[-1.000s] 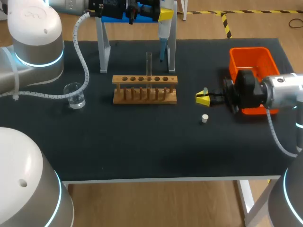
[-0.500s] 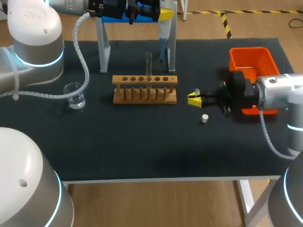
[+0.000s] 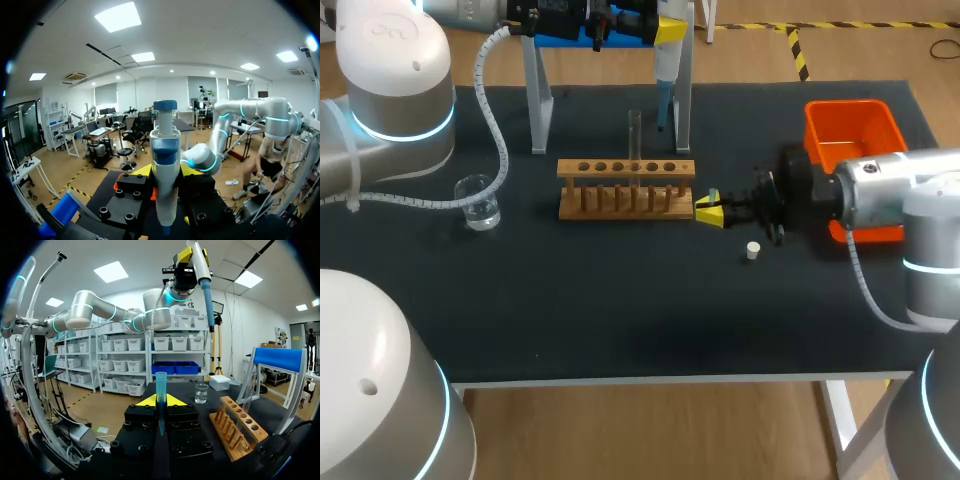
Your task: Invert the test tube, pick up the pipette, mount the tip to pipette, aspirate from beaker and dispense into the tube, eject the tip, return the pipette, and cap with the stopper.
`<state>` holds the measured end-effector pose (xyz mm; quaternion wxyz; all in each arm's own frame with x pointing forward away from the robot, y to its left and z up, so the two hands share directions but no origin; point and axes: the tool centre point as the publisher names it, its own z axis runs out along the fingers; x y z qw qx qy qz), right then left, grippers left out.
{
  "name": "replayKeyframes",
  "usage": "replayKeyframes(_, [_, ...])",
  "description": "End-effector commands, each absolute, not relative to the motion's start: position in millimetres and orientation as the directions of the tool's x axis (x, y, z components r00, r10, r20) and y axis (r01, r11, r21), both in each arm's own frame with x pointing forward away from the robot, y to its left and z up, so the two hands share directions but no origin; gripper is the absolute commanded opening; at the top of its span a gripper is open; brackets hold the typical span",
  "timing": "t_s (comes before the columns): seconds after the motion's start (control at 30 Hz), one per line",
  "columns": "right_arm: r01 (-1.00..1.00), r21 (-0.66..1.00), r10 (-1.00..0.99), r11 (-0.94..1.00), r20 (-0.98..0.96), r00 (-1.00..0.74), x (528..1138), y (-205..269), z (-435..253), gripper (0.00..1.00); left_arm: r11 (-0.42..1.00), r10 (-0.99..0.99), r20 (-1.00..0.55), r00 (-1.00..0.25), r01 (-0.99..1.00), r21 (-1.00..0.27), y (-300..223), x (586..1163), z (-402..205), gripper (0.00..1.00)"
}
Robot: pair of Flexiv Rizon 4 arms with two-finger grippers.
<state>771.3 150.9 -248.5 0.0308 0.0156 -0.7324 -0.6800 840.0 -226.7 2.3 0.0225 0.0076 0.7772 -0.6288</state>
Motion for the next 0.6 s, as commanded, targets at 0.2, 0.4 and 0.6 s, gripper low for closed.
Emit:
replayKeyframes(0.2, [0.023,0.997,-0.069,0.078,0.029,-0.997,772.8,155.3,-253.5,0.0,0.212,-0.014,-0.043,-0.999,0.039,-0.976,-226.3,840.8,3.3,0.0])
replayKeyframes(0.4, [0.024,0.996,-0.069,0.08,0.03,-0.997,772.7,155.8,-254.2,0.0,0.201,-0.033,-0.042,-0.999,0.034,-0.979,-226.5,838.1,3.9,0.0])
replayKeyframes(0.6, [0.022,0.997,-0.069,0.078,0.027,-0.997,772.8,156.6,-254.0,0.0,0.183,-0.047,-0.04,-0.998,0.031,-0.983,-226.8,835.1,4.3,0.0])
